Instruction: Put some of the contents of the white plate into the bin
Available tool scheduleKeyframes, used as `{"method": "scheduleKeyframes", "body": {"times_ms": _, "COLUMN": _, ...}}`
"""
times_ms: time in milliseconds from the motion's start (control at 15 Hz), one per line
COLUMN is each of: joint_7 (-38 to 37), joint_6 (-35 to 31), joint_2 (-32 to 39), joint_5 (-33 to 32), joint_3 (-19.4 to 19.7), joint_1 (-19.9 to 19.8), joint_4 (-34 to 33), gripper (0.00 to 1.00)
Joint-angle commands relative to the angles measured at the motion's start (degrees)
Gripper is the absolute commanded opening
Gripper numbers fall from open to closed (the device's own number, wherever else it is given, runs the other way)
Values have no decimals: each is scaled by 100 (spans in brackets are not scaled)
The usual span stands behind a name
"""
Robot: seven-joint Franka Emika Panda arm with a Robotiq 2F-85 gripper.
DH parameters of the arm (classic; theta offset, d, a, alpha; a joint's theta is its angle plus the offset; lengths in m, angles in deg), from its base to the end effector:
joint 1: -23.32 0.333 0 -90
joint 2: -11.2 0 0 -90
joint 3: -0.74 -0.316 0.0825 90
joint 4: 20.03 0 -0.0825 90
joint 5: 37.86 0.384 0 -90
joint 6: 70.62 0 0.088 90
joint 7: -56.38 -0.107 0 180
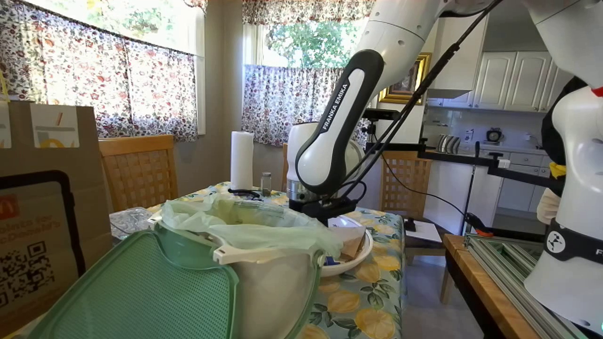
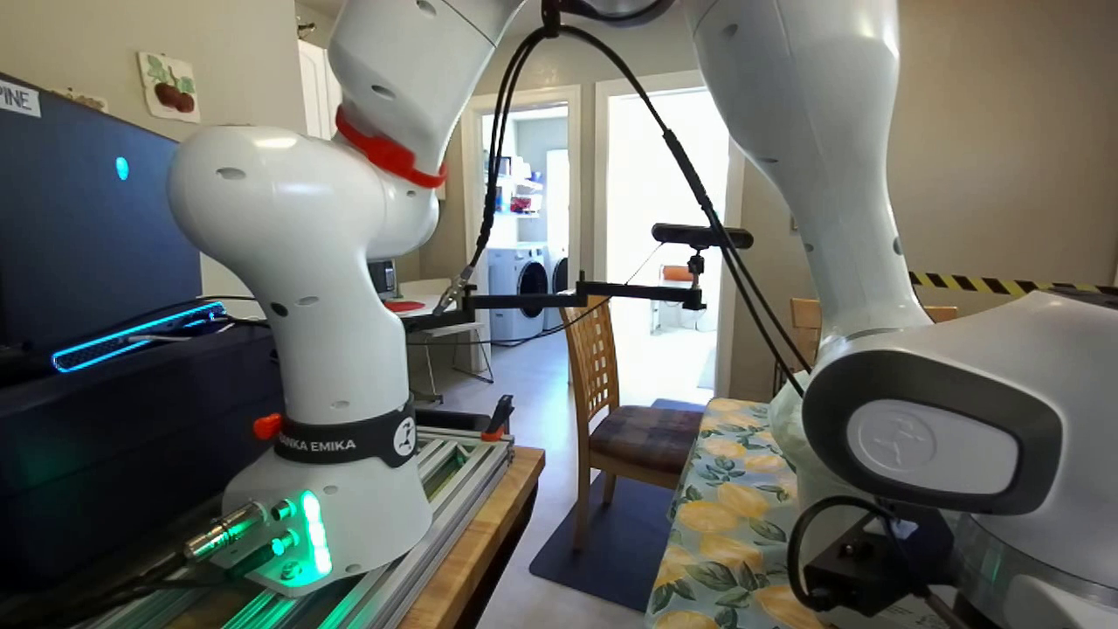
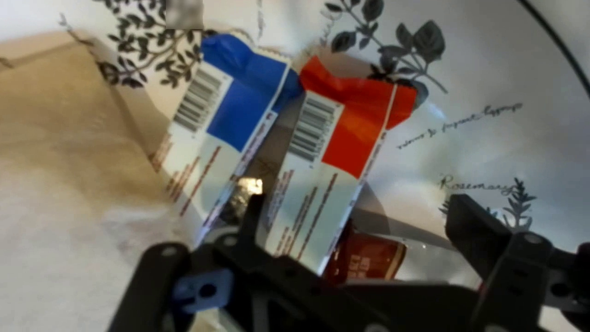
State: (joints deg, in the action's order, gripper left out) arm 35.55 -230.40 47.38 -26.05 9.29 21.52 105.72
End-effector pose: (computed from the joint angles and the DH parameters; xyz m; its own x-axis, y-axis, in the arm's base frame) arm 0.5242 -0.1112 0.0940 0.7572 -0.6530 -0.0124 -0.6526 -0.7572 0.0279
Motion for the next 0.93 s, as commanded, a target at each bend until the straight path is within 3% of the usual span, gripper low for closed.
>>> {"method": "scheduleKeyframes", "body": {"times_ms": 0, "joint_7": -15, "joint_6": -190, "joint_2": 100, "joint_5": -64, "joint_3": 80, "joint_1": 112, "joint_4": 34, "gripper": 72}}
{"method": "scheduleKeyframes", "body": {"times_ms": 600, "joint_7": 0, "joint_6": 87, "joint_2": -138, "joint_5": -79, "joint_3": 96, "joint_1": 137, "joint_4": 103, "gripper": 4}}
{"method": "scheduleKeyframes", "body": {"times_ms": 867, "joint_7": -119, "joint_6": 267, "joint_2": -645, "joint_5": -419, "joint_3": 407, "joint_1": 478, "joint_4": 312, "gripper": 0}}
